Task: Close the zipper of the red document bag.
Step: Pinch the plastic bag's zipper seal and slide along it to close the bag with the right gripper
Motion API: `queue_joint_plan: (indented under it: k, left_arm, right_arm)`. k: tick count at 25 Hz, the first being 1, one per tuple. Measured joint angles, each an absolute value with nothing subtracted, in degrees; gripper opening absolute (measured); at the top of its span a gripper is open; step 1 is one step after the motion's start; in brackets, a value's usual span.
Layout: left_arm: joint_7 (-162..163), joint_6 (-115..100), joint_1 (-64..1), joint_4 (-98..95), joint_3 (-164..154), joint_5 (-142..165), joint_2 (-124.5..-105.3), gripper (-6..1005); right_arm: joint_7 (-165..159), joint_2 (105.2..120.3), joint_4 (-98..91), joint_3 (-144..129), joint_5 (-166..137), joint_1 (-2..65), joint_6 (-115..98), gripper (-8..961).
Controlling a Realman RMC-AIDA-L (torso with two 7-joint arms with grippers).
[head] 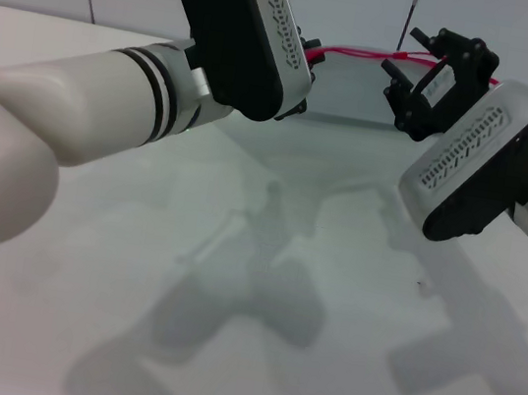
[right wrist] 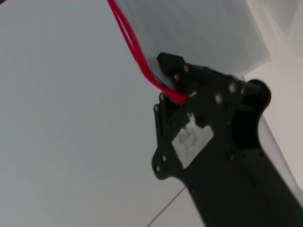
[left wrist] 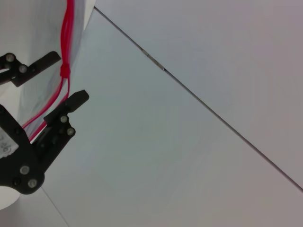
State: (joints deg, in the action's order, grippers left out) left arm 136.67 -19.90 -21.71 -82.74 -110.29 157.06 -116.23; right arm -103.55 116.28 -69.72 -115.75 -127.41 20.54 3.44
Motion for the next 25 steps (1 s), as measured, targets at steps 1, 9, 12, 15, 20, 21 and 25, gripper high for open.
queue_joint_plan:
  k: [1, 9, 12, 15, 20, 21, 25]
  left_arm:
    - [136.67, -19.92, -21.74, -82.74, -110.29, 157.06, -116.23, 54]
    - [136.67, -20.02, -21.9, -82.9, -110.81, 157.06, -116.28, 54]
    - [136.67, -20.04, -21.9, -83.0, -110.84, 157.05, -116.25, 54]
    - [136.67, -20.04, -21.9, -83.06, -110.85, 157.06, -116.22, 54]
    - [136.62, -20.02, -21.88, -83.06, -110.77, 157.06, -116.17, 54]
    - [136.62, -20.0, -21.88, -83.06, -110.76, 157.06, -116.16, 54]
    - [136.6, -19.93, -21.88, -83.06, -110.8, 157.06, -116.16, 54]
  right_arm:
    - [-102.98, 116.28, -69.36, -116.06, -127.5, 20.62, 4.15, 385]
    - [-101.54, 116.37, -67.17, -116.57, -127.28, 21.93, 5.26, 380]
    - [-101.53, 116.4, -66.99, -116.6, -127.28, 22.03, 5.31, 379]
    - [-101.51, 116.45, -66.98, -116.61, -127.28, 22.08, 5.79, 377]
    - [-101.51, 116.46, -66.96, -117.18, -127.23, 22.08, 6.69, 338]
    - [-101.51, 116.45, -66.96, -117.39, -127.21, 22.08, 7.01, 320]
    - [-101.51, 116.45, -66.54, -117.63, -127.18, 22.32, 7.29, 246]
